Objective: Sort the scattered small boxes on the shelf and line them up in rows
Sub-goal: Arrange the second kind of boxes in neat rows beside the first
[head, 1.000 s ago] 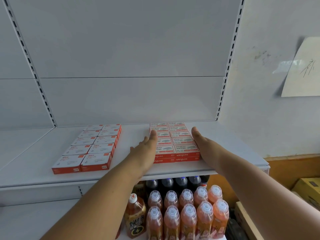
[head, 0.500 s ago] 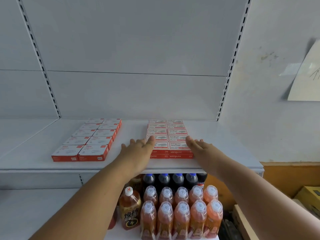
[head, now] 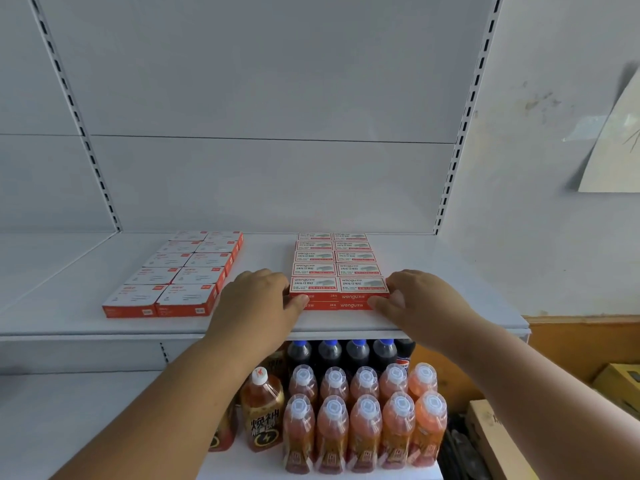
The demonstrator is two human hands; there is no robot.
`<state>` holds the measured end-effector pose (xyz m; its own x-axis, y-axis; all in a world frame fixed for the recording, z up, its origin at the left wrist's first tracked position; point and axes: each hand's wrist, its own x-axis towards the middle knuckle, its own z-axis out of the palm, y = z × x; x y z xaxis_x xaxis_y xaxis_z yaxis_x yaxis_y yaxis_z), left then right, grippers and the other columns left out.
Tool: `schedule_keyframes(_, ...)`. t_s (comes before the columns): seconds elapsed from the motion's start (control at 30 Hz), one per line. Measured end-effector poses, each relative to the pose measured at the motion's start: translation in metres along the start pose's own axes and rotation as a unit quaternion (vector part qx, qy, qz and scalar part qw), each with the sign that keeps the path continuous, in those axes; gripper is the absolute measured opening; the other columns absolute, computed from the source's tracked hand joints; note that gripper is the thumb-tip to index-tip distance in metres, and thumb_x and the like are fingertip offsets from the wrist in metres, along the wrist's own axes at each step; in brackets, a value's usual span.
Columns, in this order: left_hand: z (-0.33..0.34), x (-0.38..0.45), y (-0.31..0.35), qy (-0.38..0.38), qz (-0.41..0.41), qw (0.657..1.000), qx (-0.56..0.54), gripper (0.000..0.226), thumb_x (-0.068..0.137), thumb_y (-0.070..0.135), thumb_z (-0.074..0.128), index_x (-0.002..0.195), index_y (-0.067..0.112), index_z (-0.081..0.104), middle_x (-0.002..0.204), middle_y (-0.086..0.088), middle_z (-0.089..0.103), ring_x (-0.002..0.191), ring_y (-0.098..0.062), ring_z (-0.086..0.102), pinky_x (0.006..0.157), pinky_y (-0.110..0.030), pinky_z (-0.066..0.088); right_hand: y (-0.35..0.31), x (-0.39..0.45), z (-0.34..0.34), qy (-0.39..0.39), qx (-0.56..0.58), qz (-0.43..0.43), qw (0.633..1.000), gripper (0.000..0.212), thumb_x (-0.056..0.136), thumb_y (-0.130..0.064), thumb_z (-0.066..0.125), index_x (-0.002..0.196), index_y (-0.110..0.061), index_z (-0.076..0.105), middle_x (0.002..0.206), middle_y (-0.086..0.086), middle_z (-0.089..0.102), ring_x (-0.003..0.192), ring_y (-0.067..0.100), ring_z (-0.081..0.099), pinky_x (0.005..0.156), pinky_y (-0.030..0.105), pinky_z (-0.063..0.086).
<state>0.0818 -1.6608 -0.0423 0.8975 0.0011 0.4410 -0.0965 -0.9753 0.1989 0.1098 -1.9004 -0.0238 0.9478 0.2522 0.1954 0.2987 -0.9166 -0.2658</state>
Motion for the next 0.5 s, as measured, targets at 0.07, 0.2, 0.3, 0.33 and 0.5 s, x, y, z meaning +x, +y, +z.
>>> schedule_keyframes(0.07, 0.0027, 0.0022, 0.0004, 0.006, 0.007, 1.0, 0.008, 0.044, 0.083, 0.07, 0.053, 0.098, 0.031, 0.065, 0.081, 0.017, 0.052, 0.078, -0.008, 0.051, 0.058, -0.022, 0.035, -0.0005, -0.0012, 0.0007, 0.015, -0.007, -0.006, 1.0, 0.038, 0.092, -0.056, 0.049, 0.105, -0.023, 0.063, 0.092, -0.005, 0.06, 0.086, 0.015, 0.056, 0.073, 0.03, 0.046)
schedule_keyframes(0.2, 0.0087, 0.0039, 0.0022, 0.021, 0.004, 1.0, 0.009, 0.052, 0.078, 0.075, 0.054, 0.101, 0.029, 0.065, 0.083, 0.015, 0.052, 0.079, -0.007, 0.049, 0.06, -0.021, 0.034, -0.001, -0.0025, 0.0047, 0.033, -0.011, -0.004, 0.999, 0.037, 0.092, -0.057, 0.049, 0.099, -0.023, 0.061, 0.088, -0.006, 0.058, 0.083, 0.015, 0.054, 0.069, 0.029, 0.042)
schedule_keyframes(0.3, 0.0103, 0.0046, 0.0003, 0.024, 0.015, 1.0, -0.005, 0.053, 0.078, 0.074, 0.055, 0.104, 0.029, 0.066, 0.082, 0.016, 0.049, 0.081, -0.008, 0.049, 0.062, -0.021, 0.037, -0.001, -0.0025, 0.0057, 0.036, -0.004, -0.006, 0.999, 0.033, 0.092, -0.055, 0.051, 0.097, -0.023, 0.06, 0.088, -0.006, 0.058, 0.082, 0.014, 0.054, 0.067, 0.029, 0.04)
schedule_keyframes(0.33, 0.0101, 0.0054, -0.0013, 0.022, 0.019, 1.0, -0.008, 0.052, 0.079, 0.074, 0.054, 0.104, 0.029, 0.066, 0.082, 0.016, 0.048, 0.081, -0.008, 0.05, 0.063, -0.022, 0.039, -0.0006, -0.0027, 0.0056, 0.036, -0.005, -0.008, 0.999, 0.033, 0.092, -0.054, 0.051, 0.097, -0.023, 0.06, 0.088, -0.006, 0.059, 0.082, 0.015, 0.055, 0.068, 0.029, 0.041)
schedule_keyframes(0.5, 0.0078, 0.0084, -0.0068, 0.013, 0.034, 0.999, -0.01, 0.045, 0.079, 0.071, 0.057, 0.094, 0.031, 0.067, 0.073, 0.018, 0.041, 0.077, -0.009, 0.05, 0.057, -0.023, 0.036, 0.0015, -0.0041, 0.0056, 0.03, -0.027, -0.023, 0.999, 0.036, 0.094, -0.055, 0.049, 0.099, -0.021, 0.06, 0.091, -0.006, 0.06, 0.084, 0.015, 0.057, 0.078, 0.034, 0.05)
